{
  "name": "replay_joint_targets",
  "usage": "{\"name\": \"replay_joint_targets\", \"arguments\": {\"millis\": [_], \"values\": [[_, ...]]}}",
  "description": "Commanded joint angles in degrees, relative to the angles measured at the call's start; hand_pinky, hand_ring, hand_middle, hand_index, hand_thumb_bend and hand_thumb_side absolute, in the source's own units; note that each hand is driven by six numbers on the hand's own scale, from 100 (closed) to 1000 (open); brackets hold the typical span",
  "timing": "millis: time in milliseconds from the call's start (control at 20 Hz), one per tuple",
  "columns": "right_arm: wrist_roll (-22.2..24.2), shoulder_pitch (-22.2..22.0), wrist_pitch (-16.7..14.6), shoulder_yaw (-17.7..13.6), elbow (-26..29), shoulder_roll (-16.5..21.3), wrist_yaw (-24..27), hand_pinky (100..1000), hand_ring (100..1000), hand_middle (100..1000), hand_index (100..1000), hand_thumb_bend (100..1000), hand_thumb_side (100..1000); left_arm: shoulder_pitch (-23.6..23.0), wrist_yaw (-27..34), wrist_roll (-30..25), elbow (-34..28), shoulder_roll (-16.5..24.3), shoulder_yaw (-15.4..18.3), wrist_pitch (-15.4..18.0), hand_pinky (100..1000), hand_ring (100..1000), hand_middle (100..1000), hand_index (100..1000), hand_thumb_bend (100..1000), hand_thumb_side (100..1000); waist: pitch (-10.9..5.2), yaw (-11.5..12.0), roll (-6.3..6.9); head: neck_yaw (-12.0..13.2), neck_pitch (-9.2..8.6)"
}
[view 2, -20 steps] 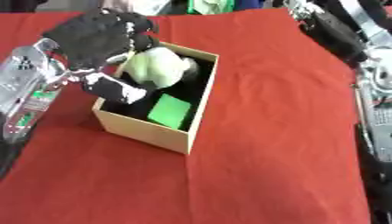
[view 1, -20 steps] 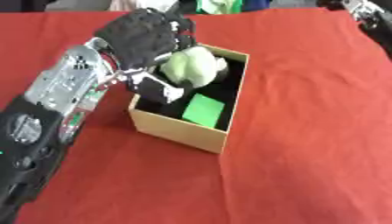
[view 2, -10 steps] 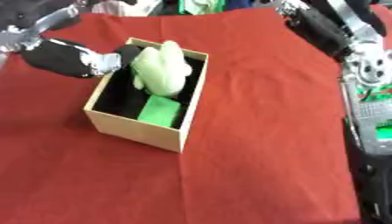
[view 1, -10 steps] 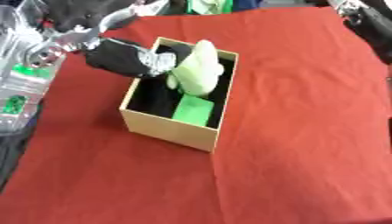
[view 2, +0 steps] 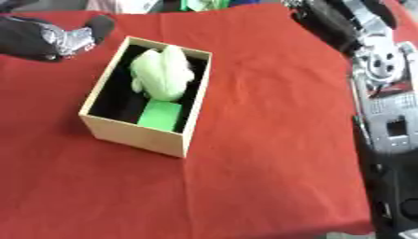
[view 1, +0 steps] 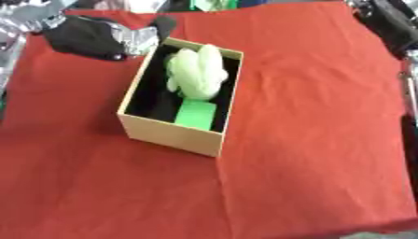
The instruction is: Pick up objects on the table and place them in the box.
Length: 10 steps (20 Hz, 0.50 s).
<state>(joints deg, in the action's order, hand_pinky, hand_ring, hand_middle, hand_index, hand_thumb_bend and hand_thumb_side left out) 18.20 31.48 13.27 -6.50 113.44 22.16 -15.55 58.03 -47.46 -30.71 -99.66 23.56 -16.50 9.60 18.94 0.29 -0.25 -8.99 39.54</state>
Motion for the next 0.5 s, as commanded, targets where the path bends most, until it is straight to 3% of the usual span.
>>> {"name": "replay_joint_targets", "arguments": {"millis": [50, 250, 500], "values": [[-0.4, 0.6, 0.0, -0.5, 1.2, 0.8, 0.2, 815, 783, 598, 1000, 100, 770, 1.0, 1.9, 1.2, -1.7, 1.3, 1.8, -1.2, 609, 836, 809, 834, 128, 916, -1.34, 0.1, -0.15, -0.4, 0.59], [-0.9, 0.8, -0.2, -0.6, 1.2, 0.9, 0.3, 815, 783, 598, 1000, 100, 761, 0.2, 9.2, 7.6, -4.7, 1.8, 4.6, -5.7, 576, 802, 792, 837, 100, 871, -1.52, 0.6, -0.25, -0.5, 0.62], [-1.5, 0.9, -0.6, -0.6, 1.2, 1.0, 0.7, 816, 784, 599, 1000, 100, 754, -3.5, 23.1, 21.3, -9.3, 3.6, 8.3, -14.4, 549, 779, 784, 856, 120, 808, -1.79, 1.6, -0.36, -0.4, 0.71]]}}
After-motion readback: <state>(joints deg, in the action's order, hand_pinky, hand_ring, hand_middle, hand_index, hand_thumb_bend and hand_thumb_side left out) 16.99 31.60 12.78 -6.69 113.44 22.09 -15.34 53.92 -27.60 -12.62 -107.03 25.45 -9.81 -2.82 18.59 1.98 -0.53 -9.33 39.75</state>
